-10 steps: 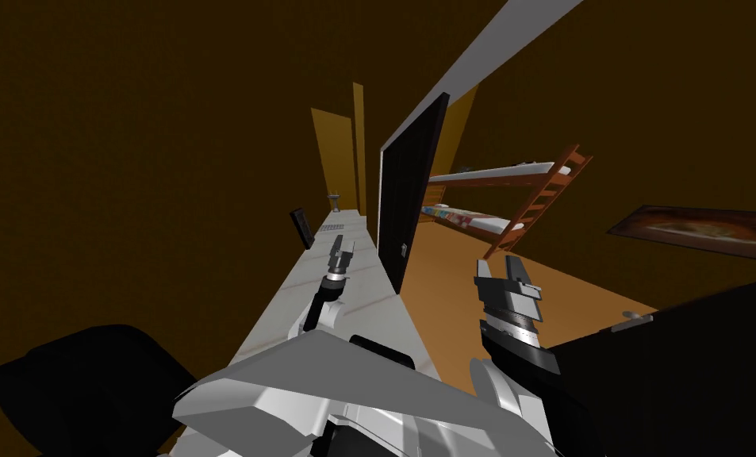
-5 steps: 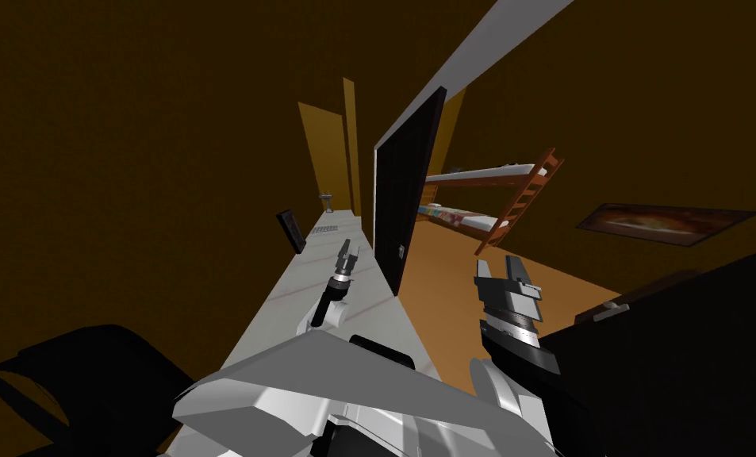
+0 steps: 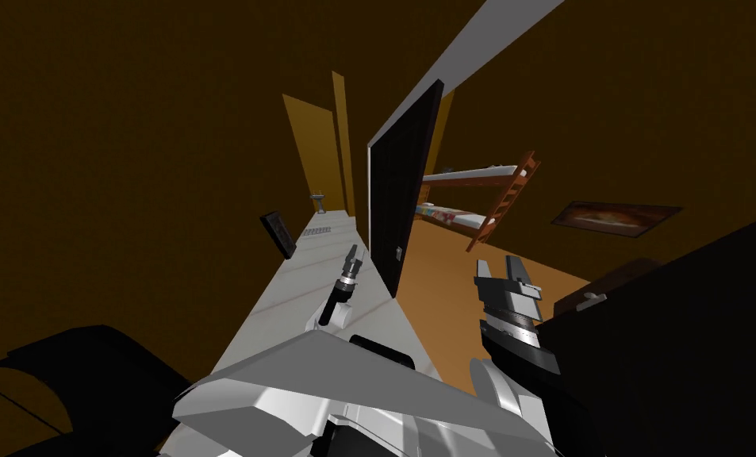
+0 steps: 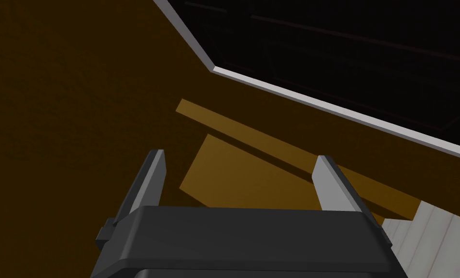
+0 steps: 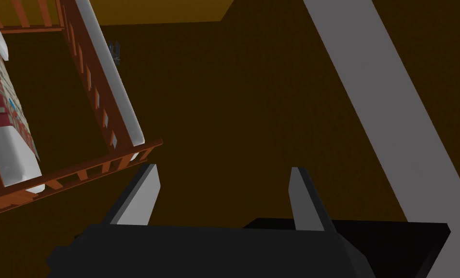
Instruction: Push the door open
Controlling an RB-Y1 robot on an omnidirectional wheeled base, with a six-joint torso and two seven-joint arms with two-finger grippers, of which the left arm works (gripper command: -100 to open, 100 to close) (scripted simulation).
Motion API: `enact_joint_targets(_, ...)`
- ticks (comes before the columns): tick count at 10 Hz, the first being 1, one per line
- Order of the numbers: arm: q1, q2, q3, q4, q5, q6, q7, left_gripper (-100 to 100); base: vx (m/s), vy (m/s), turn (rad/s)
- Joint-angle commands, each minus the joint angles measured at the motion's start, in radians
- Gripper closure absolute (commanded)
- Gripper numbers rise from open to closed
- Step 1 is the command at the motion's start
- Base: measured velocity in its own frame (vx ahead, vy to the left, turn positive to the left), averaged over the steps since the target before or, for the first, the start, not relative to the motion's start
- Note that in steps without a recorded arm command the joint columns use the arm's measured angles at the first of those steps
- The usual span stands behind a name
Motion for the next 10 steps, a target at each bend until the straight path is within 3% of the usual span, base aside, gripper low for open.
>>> enact_joint_targets(1,-0.017,0.001,-0.010,0.046,0.000,0.001,-0.003,-100,0.087,0.064,-0.129)
enact_joint_targets(10,-0.121,-0.003,-0.064,0.329,-0.001,-0.023,-0.013,-100,0.076,0.076,-0.146)
